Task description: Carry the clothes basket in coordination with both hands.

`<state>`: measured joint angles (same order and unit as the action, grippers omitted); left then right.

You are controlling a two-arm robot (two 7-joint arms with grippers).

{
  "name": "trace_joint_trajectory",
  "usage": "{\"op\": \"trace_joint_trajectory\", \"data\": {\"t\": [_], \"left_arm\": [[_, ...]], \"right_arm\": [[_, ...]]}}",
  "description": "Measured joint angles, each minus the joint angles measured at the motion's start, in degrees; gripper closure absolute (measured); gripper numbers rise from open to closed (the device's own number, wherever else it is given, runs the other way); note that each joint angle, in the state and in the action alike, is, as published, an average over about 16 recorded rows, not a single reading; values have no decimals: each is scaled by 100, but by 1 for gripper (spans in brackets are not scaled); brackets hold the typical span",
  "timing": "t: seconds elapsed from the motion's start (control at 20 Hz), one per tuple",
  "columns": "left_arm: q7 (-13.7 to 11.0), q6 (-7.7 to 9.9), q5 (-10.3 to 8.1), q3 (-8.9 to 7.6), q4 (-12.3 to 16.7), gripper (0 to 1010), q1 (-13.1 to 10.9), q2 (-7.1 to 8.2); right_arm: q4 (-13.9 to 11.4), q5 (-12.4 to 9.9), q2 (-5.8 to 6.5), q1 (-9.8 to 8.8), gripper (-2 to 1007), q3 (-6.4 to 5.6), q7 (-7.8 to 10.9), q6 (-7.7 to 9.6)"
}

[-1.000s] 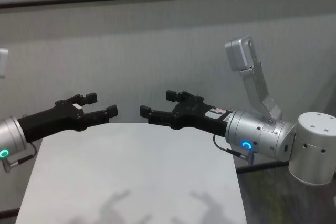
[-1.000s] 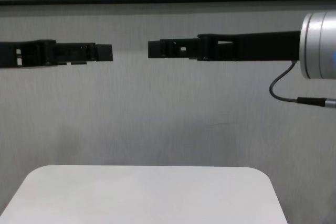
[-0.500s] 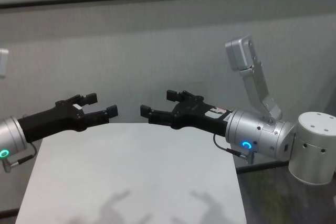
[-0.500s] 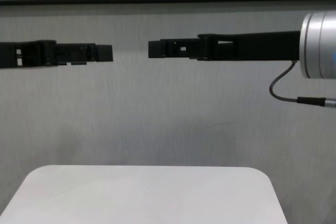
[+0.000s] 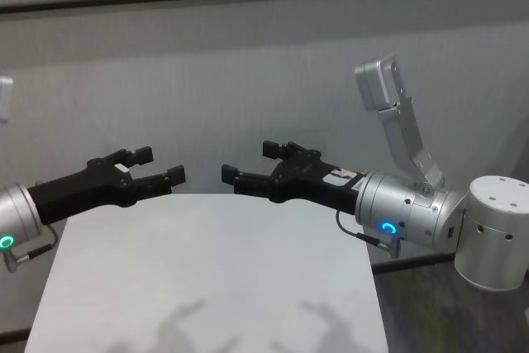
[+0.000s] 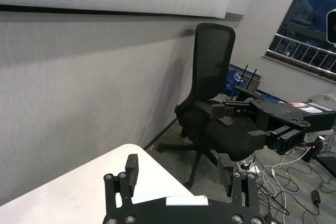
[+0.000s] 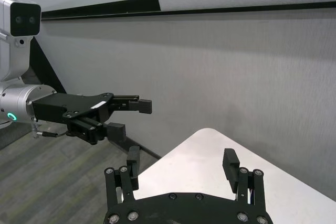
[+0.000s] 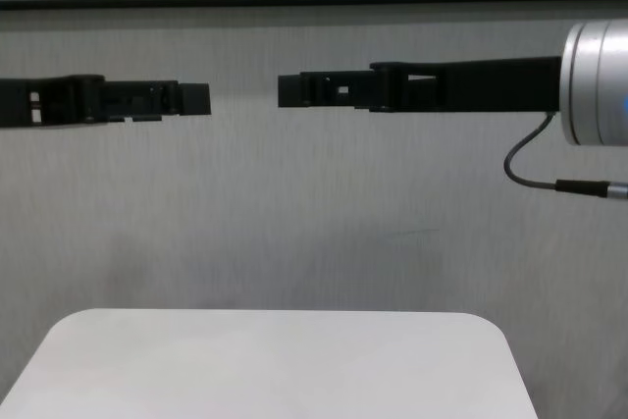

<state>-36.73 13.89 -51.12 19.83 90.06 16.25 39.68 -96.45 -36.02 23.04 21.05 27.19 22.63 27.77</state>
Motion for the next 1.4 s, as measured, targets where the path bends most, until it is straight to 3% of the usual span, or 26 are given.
{"op": "trace_joint_trajectory", "data": {"t": [1.4], "left_arm": [[-3, 8, -1, -13, -1, 10, -6, -8]], "right_arm": [[0, 14, -5, 1, 5, -7, 0, -5]]}}
